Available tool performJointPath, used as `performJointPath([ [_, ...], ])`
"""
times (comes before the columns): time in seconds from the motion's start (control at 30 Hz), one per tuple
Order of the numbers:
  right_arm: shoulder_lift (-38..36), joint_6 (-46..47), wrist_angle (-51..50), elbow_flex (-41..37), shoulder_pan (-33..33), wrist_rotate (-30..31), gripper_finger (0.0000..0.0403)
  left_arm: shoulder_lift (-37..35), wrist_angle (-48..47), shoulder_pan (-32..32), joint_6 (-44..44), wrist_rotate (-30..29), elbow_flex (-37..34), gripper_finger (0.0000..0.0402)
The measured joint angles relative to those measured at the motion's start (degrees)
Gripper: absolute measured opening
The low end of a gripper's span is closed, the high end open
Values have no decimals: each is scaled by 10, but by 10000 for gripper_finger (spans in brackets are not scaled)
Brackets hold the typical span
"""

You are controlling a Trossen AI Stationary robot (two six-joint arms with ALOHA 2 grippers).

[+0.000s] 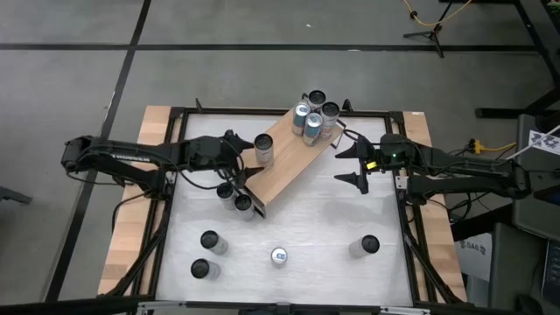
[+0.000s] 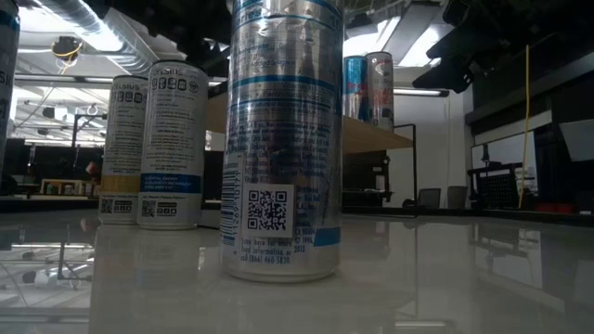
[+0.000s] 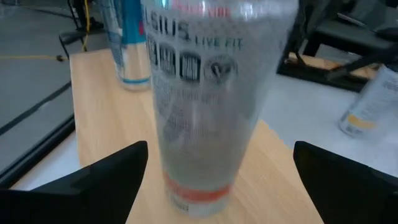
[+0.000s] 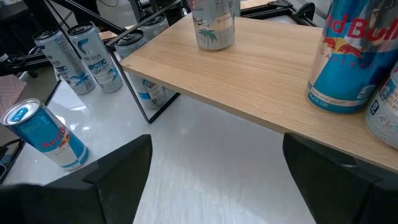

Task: Place canned beverage on shelf
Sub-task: Put the white-pink soda can on the shelf aligned with the other white-pink soda cans

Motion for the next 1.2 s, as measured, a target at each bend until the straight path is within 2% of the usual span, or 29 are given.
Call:
performJointPath([
  [0.1,0,0,0,0,0,0,356,17,35,0,0,-21,0,396],
  [0.3,0,0,0,0,0,0,356,47,96,0,0,-18,0,396],
  [1.0,0,0,0,0,0,0,356,53,104,-5,-1,-21,0,396],
  [1.2,0,0,0,0,0,0,356,53,109,-5,-2,-22,0,369],
])
